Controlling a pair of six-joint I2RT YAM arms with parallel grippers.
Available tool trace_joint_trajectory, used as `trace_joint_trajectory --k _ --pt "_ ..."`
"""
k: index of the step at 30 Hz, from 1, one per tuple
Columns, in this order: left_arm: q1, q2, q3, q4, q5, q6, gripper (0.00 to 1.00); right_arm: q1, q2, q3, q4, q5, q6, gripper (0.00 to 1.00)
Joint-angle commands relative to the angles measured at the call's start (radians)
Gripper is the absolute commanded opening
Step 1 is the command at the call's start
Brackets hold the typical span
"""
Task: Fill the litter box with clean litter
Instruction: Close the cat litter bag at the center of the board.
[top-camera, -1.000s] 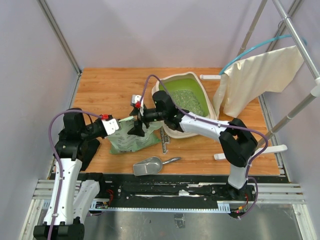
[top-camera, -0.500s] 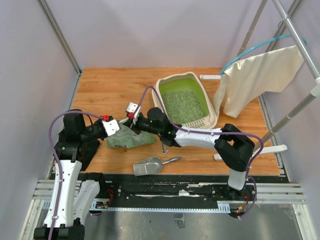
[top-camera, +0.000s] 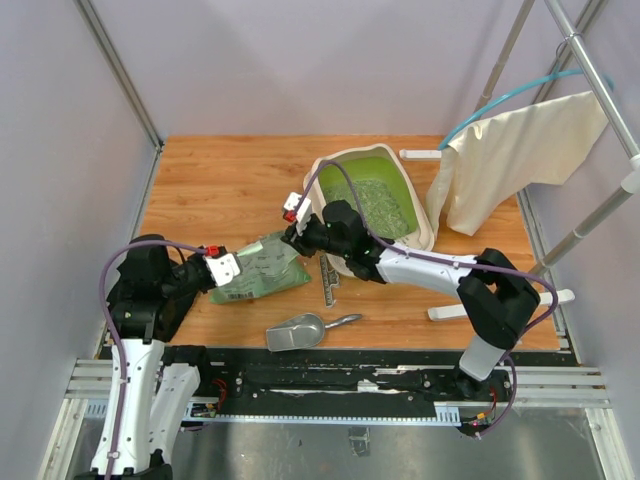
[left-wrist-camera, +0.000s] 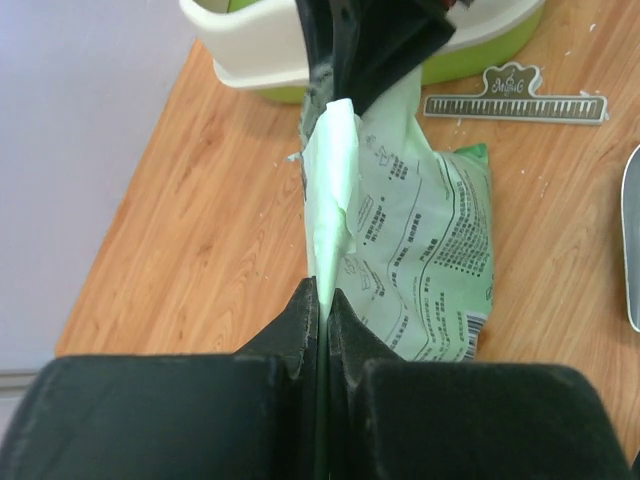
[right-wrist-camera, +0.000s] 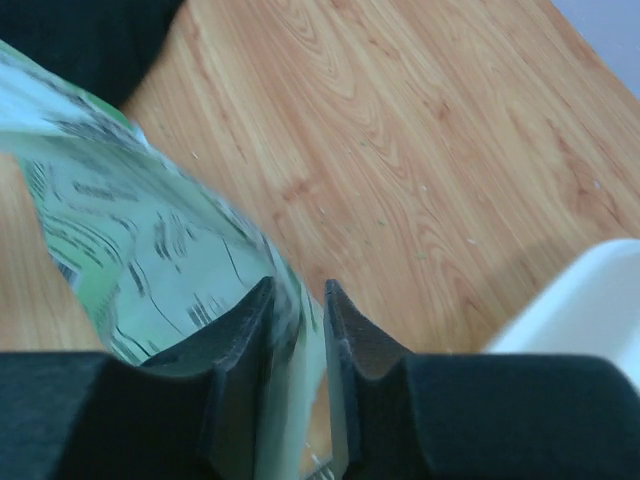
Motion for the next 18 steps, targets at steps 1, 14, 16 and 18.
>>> trace_joint_trajectory --k 1,14,16,18 --pt "0.000 -0.019 -0.009 -0.010 -0.030 0.005 0.01 -0.072 -0.039 -0.034 -0.114 0.035 -0.113 0.17" --pt "-0.001 -0.084 -0.119 -0.097 -0.179 -0.022 0.01 -0.069 -0.126 -0.164 0.029 0.305 -0.119 0.01" --pt "-0.001 -0.123 -0.145 -0.072 -0.241 -0.025 0.00 -0.072 -0.161 -0.222 0.105 0.358 -0.121 0.01" --pt "0.000 -0.149 -0.162 -0.052 -0.283 -0.021 0.00 -0.080 -0.192 -0.265 0.144 0.299 -0.123 0.01"
